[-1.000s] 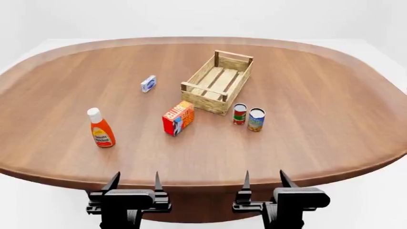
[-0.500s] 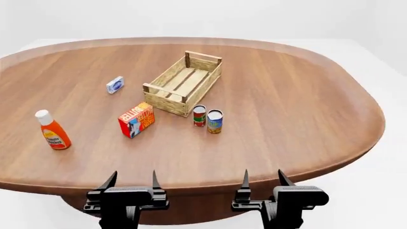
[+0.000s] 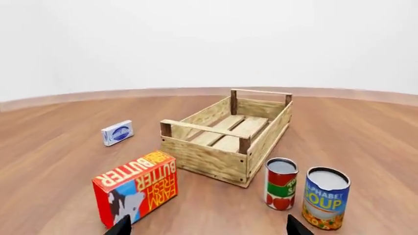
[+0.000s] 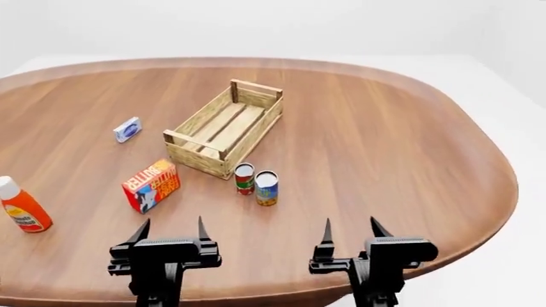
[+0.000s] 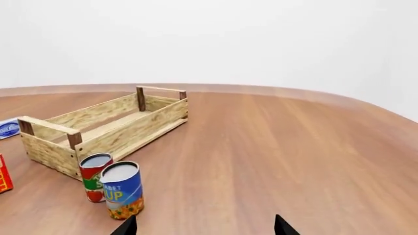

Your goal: Pick up the ketchup, and put it in the wooden tray.

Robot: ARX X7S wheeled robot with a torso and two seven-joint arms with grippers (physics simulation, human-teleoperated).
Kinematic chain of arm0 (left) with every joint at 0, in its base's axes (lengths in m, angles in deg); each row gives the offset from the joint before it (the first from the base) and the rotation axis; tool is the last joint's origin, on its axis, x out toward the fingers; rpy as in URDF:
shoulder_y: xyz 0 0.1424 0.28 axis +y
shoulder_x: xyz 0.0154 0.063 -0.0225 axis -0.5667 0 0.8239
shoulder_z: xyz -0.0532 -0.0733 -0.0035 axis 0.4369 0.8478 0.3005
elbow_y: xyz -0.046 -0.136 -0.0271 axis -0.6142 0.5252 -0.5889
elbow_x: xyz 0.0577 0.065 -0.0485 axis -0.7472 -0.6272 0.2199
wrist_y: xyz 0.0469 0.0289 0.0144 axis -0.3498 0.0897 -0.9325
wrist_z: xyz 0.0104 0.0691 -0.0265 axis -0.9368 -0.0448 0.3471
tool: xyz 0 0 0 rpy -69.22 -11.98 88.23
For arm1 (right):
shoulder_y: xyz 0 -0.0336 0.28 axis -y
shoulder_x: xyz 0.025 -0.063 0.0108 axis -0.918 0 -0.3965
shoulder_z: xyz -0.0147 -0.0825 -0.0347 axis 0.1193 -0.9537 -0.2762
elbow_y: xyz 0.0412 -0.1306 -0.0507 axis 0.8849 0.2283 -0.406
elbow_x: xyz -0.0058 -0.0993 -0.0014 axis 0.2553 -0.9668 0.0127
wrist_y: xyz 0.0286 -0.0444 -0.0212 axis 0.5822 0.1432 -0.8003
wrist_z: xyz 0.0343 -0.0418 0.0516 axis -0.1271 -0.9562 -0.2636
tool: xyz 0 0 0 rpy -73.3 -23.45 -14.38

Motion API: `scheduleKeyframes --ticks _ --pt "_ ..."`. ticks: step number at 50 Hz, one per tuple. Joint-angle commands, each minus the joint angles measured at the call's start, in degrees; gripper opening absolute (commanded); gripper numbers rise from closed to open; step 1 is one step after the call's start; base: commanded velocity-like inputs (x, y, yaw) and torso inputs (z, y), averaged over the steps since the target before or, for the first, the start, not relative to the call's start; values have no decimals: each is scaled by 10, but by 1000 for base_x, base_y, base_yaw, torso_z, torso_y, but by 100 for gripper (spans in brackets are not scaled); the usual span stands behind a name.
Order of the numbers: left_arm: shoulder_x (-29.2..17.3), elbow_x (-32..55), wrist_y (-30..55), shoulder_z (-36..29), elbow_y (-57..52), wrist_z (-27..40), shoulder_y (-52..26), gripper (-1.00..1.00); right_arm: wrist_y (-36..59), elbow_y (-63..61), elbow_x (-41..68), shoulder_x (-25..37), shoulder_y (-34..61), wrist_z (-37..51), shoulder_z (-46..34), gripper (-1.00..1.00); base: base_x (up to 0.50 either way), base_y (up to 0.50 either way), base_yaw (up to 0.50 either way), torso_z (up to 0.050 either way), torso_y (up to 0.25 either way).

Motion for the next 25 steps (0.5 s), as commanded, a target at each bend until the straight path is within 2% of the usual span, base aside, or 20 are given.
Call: scheduleKeyframes --ticks 1,12,22,25 --pt "-7 8 -2 3 13 14 -19 100 14 6 5 7 22 -3 -16 100 500 0 0 0 0" --pt "-14 14 8 -4 5 17 -29 100 29 7 9 13 36 0 -25 100 500 0 0 0 0" --pt "-30 18 91 -17 -51 12 -73 100 105 -45 24 31 72 -2 -27 100 500 0 0 0 0" --pt "-34 18 106 -20 -61 11 -79 100 126 -53 25 37 83 -4 -30 100 0 0 0 0 0"
